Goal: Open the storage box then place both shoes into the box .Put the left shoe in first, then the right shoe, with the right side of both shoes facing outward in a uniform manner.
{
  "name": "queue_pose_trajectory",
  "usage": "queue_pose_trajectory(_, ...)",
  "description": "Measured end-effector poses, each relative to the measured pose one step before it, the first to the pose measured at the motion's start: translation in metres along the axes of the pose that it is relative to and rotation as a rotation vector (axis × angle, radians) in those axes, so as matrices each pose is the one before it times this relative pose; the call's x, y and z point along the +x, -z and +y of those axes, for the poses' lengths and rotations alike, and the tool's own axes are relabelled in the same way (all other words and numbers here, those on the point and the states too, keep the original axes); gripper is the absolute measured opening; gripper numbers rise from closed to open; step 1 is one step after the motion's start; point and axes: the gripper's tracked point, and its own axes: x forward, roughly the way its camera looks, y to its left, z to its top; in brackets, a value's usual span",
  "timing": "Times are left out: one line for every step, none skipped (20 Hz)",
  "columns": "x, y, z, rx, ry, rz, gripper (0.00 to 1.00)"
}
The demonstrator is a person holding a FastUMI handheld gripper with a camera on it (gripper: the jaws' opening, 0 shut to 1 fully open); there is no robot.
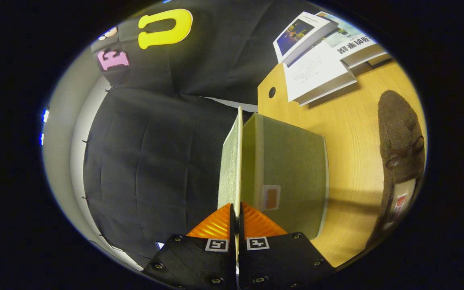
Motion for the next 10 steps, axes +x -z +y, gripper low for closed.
queue_pose_trajectory(0.00012, -0.00183, 0.00914, -0.01784, 0.00610, -0.00113, 0.02)
queue_pose_trajectory(-0.00039, -0.00349, 0.00912, -0.02656, 0.02219, -0.00925, 0.02)
queue_pose_trajectory(0.00002, -0.00551, 0.00844, -0.03886, 0.02412, -0.01950, 0.02)
queue_pose_trajectory(0.00308, -0.00217, 0.01302, -0.04192, 0.01004, -0.01085, 0.02)
queue_pose_trajectory(0.00363, -0.00196, 0.01206, -0.03277, 0.01136, -0.00457, 0.03)
queue_pose_trajectory(0.00513, -0.00125, 0.01276, -0.02737, 0.00473, 0.00149, 0.04)
queue_pose_trajectory(0.00685, -0.00022, 0.01473, -0.02452, -0.00197, 0.00423, 0.04)
queue_pose_trajectory(0.00617, -0.00189, 0.01254, -0.02546, 0.00015, 0.00789, 0.06)
queue_pose_trajectory(0.01263, 0.00039, 0.01304, -0.02522, -0.00637, 0.00694, 0.06)
queue_pose_trajectory(0.01265, -0.00078, 0.01302, -0.02137, -0.01287, 0.00915, 0.06)
